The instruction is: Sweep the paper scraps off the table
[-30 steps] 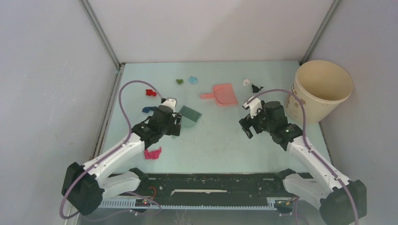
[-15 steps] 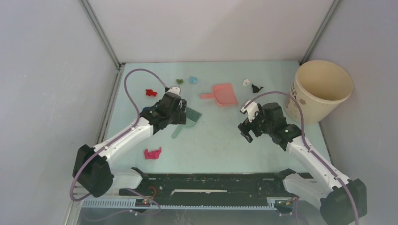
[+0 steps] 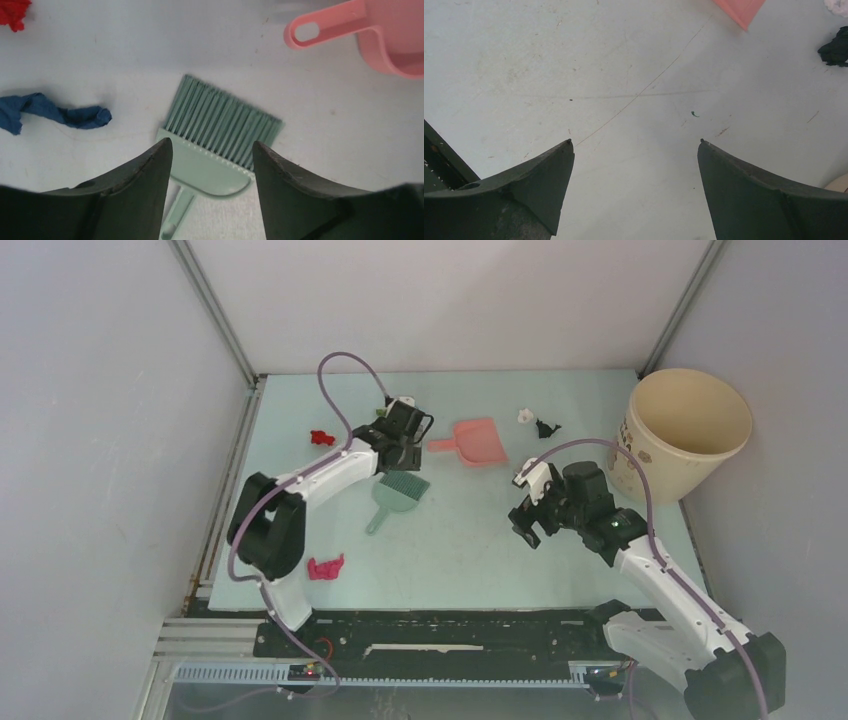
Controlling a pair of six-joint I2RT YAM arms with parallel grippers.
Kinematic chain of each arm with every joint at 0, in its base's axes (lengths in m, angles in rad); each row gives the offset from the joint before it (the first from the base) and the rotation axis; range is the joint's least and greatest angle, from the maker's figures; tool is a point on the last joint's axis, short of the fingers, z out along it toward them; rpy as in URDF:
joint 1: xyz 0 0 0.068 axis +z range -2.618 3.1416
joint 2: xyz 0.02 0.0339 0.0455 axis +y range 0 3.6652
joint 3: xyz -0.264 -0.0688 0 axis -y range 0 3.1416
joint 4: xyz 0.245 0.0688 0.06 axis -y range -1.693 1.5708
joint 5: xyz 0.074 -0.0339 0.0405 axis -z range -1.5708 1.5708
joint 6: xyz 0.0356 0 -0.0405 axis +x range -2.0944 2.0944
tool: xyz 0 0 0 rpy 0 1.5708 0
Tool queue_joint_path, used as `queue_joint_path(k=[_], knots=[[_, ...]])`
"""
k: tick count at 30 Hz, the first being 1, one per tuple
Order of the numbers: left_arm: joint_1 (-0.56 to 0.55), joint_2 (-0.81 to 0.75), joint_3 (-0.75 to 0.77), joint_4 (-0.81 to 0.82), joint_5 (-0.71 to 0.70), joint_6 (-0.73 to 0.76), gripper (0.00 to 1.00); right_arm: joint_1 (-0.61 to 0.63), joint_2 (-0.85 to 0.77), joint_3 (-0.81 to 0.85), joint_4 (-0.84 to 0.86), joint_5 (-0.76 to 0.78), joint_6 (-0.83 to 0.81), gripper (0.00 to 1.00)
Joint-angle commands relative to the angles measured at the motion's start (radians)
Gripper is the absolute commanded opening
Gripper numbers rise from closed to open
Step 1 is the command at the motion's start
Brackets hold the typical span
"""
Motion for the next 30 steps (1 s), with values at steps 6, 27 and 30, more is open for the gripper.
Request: queue_joint_path(k=[6, 27, 30], knots=[[0.105, 0.160, 0.109, -0.015, 0.100, 0.094, 0.52, 0.010, -0.018, -0.001, -0.005, -0.017, -0.023, 1.00], [0.169, 0.307, 0.142, -0.030, 0.226, 0.148, 0.32, 0.014, 0.006, -0.001, -0.022, -0.023, -0.039, 1.00], [0.169, 0.304, 0.146, -0.040, 0.229, 0.147, 0.21, 0.013, 0.007, -0.002, -0.023, -0.023, -0.040, 1.00]])
